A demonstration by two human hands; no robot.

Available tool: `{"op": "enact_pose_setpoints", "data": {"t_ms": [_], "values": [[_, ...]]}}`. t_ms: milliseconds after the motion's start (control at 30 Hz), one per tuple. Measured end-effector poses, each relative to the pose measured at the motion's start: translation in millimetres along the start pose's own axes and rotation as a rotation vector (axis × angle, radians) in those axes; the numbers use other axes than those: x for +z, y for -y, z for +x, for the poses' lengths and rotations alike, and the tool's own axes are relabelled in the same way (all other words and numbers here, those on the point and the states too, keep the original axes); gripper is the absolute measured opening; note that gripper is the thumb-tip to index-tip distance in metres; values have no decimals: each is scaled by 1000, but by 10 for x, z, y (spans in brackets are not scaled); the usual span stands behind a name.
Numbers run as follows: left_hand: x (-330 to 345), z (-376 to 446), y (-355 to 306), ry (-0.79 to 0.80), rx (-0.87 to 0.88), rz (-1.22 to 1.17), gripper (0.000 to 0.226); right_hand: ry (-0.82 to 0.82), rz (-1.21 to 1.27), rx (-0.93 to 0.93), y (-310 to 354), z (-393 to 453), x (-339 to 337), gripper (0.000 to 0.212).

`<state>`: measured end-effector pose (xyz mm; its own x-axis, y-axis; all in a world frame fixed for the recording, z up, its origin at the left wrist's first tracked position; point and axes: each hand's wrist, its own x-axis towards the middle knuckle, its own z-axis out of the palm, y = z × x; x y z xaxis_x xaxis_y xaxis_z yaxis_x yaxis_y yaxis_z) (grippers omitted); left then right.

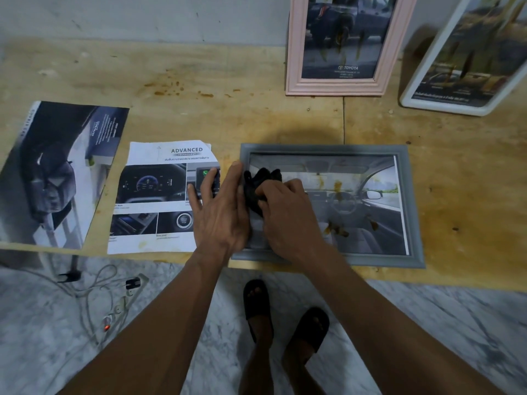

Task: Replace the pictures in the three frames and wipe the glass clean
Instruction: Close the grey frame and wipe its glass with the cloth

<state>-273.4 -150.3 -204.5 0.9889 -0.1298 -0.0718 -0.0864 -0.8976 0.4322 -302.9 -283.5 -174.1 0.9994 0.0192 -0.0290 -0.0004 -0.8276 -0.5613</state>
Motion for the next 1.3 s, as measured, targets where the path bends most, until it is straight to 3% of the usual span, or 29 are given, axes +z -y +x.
{"op": "enact_pose_setpoints", "data": {"t_ms": [467, 533, 600, 700, 800, 867, 1000, 1300], "values": [[-22, -19, -29, -13, 9, -51, 52, 392, 19, 9, 1, -329, -459, 16], [-15, -18, -26, -8, 9, -32, 50, 411, 111, 61, -78, -370, -485, 15], [-8, -13, -22, 6, 14, -3, 50, 268, 300, 147, -199, -449, -531, 14], [-3, -3, -20, 9, 14, 31, 54, -153, 474, 300, -443, -549, -722, 11], [3, 4, -36, 3, 3, 42, 54, -463, 300, 381, -766, -523, -906, 15], [9, 7, -50, -2, -4, 46, 53, -428, 114, 470, -941, -446, -901, 27], [18, 8, -66, -8, -6, 40, 54, -172, -213, 554, -984, -388, -648, 47], [14, 11, -86, -11, -11, 46, 55, -224, -165, 518, -715, -189, -446, 43]]}}
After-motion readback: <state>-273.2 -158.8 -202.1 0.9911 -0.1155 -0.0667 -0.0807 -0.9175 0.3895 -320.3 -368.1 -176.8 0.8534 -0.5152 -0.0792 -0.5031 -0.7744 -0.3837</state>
